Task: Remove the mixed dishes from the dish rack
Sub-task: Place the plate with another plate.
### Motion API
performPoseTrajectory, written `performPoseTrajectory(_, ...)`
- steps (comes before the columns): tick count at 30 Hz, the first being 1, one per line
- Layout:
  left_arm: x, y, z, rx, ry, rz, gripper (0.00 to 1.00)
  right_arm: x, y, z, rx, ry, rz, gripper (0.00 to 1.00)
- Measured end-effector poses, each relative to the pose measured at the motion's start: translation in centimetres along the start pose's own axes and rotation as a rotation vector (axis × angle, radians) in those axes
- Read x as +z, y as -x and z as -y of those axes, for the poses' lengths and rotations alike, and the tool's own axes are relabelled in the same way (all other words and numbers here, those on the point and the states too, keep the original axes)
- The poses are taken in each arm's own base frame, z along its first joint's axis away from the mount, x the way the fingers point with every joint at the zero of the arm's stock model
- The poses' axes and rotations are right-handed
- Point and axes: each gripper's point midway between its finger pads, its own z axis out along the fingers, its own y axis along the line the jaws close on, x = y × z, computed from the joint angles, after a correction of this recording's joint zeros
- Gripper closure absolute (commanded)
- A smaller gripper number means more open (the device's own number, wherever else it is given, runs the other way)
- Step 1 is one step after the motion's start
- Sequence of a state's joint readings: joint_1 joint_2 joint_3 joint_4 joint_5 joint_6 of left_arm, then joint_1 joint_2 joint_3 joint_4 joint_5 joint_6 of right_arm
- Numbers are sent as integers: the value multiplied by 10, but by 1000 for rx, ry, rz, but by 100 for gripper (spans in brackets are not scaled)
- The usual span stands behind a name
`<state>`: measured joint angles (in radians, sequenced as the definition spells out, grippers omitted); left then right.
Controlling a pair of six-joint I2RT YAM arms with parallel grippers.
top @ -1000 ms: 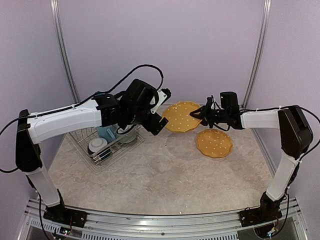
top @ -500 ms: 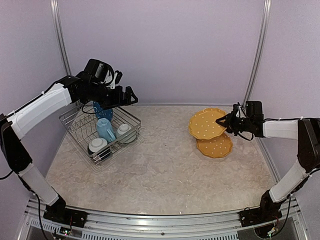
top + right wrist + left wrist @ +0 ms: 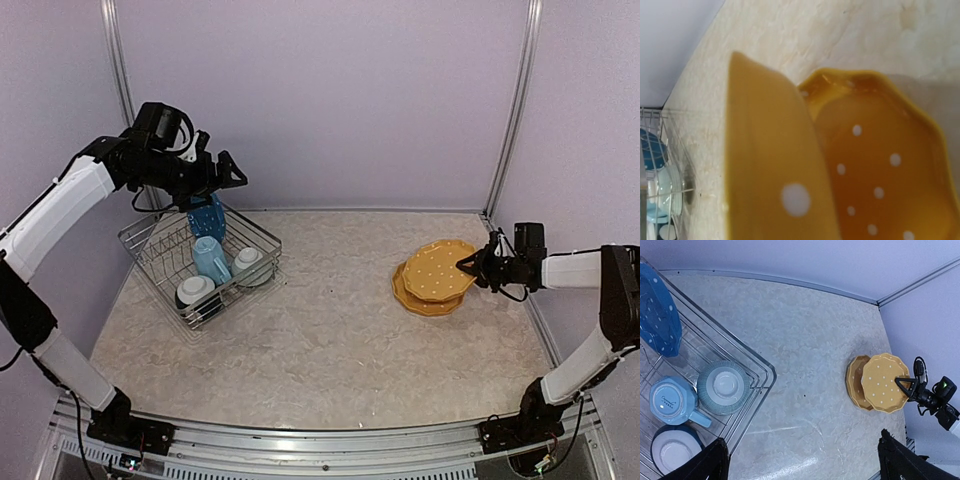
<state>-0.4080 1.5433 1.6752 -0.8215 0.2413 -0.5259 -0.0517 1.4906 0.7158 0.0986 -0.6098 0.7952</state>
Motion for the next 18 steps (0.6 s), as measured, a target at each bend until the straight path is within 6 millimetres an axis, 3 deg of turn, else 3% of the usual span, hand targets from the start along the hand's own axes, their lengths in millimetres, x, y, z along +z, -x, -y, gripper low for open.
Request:
performPoseTrajectory(4, -14, 12, 9, 25, -8, 28, 1, 0, 0, 0, -21, 12, -9, 100)
performPoseTrajectory(9, -13, 11, 6, 65, 5, 24, 1, 9, -11, 11, -37, 10, -62, 100)
performPoseTrajectory(18, 1, -13, -26, 84, 85, -27, 1, 18, -13, 16, -57, 27, -95, 100)
